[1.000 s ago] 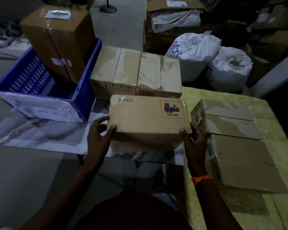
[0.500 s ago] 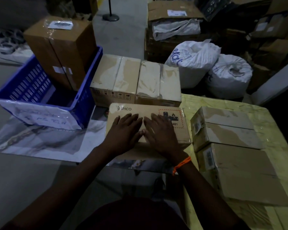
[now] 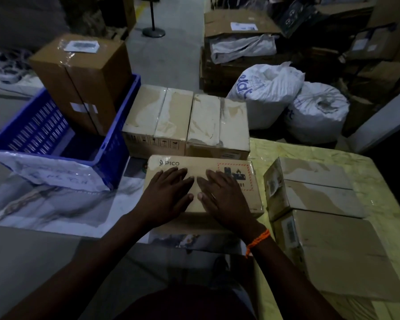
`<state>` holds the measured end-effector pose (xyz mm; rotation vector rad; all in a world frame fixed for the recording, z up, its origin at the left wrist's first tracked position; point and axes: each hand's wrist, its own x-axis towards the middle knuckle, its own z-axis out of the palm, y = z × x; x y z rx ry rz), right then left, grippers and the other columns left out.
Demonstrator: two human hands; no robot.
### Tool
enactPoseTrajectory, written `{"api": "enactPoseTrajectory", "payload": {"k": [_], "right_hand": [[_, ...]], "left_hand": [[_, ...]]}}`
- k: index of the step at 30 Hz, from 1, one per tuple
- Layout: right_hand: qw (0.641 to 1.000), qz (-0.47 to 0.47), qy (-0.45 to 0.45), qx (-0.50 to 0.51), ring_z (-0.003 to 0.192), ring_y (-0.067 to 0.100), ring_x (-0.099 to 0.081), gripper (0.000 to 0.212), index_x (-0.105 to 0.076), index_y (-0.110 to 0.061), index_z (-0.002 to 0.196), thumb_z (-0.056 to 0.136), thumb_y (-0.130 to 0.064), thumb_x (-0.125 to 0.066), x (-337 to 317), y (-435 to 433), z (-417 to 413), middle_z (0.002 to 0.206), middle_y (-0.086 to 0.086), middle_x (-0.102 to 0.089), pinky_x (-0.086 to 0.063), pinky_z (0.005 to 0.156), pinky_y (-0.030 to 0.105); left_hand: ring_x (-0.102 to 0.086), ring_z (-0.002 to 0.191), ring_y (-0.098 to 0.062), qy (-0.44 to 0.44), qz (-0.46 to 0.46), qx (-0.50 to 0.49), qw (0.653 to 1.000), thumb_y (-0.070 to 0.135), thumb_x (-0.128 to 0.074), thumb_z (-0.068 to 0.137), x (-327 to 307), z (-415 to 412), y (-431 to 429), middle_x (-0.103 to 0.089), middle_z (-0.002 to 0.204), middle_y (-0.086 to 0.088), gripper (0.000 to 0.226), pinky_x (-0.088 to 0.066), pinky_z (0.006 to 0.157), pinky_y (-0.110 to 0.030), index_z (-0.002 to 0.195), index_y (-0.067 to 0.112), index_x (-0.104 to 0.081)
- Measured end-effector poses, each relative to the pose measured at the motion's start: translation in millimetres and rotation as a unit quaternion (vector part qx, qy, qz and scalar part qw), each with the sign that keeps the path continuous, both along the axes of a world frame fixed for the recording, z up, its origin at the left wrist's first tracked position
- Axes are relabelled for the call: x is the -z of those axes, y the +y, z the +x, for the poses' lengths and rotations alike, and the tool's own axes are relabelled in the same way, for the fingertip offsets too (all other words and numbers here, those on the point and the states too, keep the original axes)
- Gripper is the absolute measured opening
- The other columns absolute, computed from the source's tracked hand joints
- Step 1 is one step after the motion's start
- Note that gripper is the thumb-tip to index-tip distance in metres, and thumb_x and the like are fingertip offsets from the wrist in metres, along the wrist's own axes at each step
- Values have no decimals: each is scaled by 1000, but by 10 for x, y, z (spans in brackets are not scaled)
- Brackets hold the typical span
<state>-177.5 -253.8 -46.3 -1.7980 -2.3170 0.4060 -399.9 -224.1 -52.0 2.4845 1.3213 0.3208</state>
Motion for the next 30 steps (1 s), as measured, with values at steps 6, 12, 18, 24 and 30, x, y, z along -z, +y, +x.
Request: {"api": "enactPoseTrajectory", "payload": {"k": [6,12,18,24,30], "right_hand": [[996,-12,-59,66,155,32,-23,76,-22,-25,164,98,-64,-20,13,105,388,169,8,-25,-18,124,53],[993,-21,-100,56,160,21,5,79,-1,-33,166,96,-69,0,137,57,406,174,-1,4,4,127,47],[993,-18,-103,52,160,21,8,79,1,-33,165,96,-70,0,152,69,426,173,-2,8,5,128,48],[959,0,90,270,155,28,-24,79,-27,-24,162,97,-65,-49,89,116,420,169,7,-24,-28,122,50],[865,-93,355,342,92,14,-74,45,-62,-25,120,86,-51,-75,-16,236,619,111,-1,-76,-63,83,42]], "left_hand": [[5,157,-19,59,-1,-31,998,70,-4,97,97,-170,80,1,169,-1,83,2,128,-44,164,22,-13],[4,158,-19,74,22,-32,997,65,-7,101,183,-169,61,4,169,-1,76,2,127,-44,164,22,-7],[5,158,-18,60,25,-34,997,67,-7,101,229,-161,71,3,170,0,77,-5,128,-50,164,23,-10],[-11,157,-25,-163,-86,-221,958,78,-44,86,177,-146,100,-6,172,-7,100,-18,124,-46,163,24,-10],[-53,127,-17,-314,-183,-243,900,70,-71,71,99,-232,94,-54,144,2,95,-48,105,-46,149,35,-29]]}}
